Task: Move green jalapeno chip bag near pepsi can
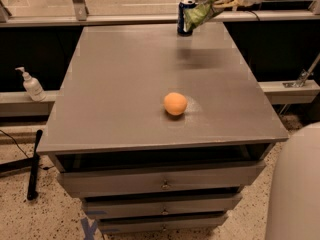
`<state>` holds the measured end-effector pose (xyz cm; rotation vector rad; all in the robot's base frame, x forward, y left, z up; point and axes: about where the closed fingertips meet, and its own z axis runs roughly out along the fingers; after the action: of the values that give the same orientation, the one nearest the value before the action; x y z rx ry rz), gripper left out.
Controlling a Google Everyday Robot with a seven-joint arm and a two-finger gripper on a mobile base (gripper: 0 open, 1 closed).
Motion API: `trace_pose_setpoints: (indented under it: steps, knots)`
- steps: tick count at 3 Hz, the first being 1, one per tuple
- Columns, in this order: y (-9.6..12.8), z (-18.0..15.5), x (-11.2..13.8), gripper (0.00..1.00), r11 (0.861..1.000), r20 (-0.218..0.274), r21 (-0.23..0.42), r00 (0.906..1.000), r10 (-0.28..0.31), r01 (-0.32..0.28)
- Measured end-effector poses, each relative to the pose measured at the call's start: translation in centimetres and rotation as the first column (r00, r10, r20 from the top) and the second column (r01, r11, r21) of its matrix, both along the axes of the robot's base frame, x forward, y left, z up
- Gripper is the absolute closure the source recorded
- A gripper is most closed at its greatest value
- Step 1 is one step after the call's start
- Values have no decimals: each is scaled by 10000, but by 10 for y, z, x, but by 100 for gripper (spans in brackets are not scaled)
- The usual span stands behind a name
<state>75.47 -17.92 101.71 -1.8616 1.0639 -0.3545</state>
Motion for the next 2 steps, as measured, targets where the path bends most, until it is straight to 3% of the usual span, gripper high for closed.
trace_pose_setpoints:
  steps: [1,2]
  knots:
    - [-22,6,28,100,9998,921,-68,9955,-205,212]
    - [-39,5,45,100,9969,1134,-289,9912,-688,725]
